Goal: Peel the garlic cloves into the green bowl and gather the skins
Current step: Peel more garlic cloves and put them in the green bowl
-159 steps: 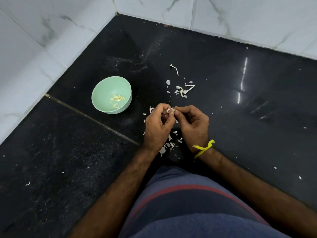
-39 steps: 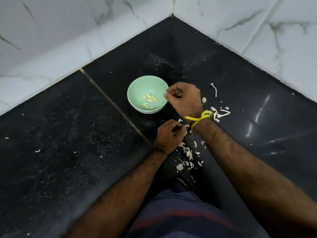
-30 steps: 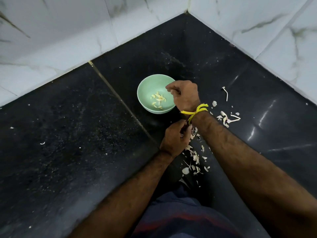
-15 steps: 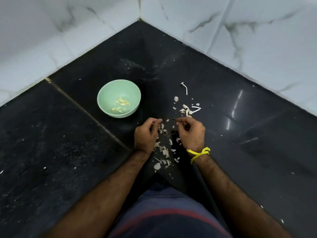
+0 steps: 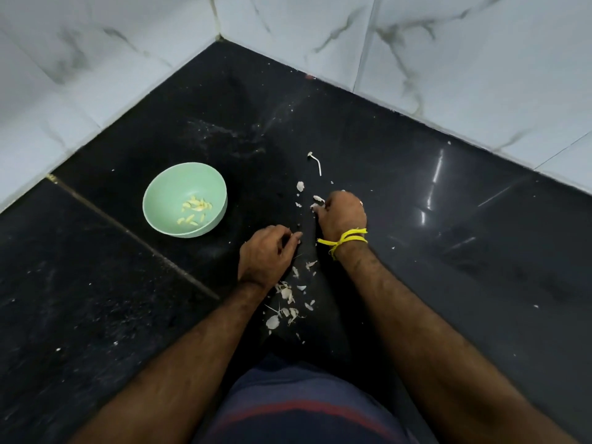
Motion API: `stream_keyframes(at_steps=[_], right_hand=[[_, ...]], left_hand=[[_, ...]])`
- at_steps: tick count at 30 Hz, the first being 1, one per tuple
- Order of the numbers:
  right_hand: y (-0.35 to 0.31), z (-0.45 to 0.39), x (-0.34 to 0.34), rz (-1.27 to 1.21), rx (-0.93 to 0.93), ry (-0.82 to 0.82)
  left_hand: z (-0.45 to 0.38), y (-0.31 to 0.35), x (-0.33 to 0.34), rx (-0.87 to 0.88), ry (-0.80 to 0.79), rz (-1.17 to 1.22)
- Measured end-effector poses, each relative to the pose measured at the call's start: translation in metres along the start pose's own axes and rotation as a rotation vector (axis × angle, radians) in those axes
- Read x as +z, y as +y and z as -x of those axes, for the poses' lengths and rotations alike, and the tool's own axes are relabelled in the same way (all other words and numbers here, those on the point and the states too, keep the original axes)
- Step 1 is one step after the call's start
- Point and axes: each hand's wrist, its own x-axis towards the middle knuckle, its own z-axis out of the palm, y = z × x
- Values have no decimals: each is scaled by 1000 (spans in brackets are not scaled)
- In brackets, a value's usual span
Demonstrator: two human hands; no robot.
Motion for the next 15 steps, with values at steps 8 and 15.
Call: stream_keyframes(at_steps=[8,15], right_hand=[[-6,8,2,-134,-3,143],[6,33,-7,-662,121,51]], left_hand=[[-1,1,1,6,28,28],[0,0,0,-15,40,49]])
